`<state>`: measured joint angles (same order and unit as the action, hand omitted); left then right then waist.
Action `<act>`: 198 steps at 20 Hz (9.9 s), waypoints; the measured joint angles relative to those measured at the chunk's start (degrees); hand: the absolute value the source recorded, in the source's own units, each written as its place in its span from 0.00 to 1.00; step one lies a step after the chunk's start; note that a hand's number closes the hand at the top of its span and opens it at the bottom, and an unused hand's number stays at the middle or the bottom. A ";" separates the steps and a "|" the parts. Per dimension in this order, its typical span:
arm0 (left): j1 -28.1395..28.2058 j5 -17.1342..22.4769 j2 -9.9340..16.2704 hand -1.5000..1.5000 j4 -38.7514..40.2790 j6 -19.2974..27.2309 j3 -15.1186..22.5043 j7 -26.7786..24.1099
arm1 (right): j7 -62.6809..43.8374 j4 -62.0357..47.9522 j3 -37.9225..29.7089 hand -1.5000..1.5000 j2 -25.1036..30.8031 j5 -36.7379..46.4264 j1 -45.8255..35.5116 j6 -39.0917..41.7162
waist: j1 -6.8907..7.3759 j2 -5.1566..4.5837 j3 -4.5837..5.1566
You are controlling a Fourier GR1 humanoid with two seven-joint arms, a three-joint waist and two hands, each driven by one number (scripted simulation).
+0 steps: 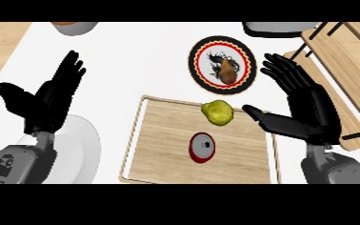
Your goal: Pick the can from the tray and place it in the tiered shelf
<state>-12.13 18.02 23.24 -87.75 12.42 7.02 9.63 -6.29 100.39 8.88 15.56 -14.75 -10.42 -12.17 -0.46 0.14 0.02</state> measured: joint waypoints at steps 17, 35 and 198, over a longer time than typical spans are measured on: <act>-2.92 -0.48 -0.54 0.50 2.48 -2.06 -0.53 0.63 | -44.03 17.03 19.20 0.00 25.13 17.55 -15.37 19.19 | 1.45 0.28 0.42; -2.72 -0.69 -0.82 0.50 2.73 -4.02 -2.41 1.13 | -61.62 3.52 39.61 0.00 6.37 29.57 -29.92 22.96 | 0.81 0.16 0.11; -1.49 -11.74 -10.99 0.50 0.84 -12.83 -13.97 3.61 | 19.52 -44.92 -84.88 0.00 42.87 10.35 16.84 56.90 | -0.66 0.00 -0.06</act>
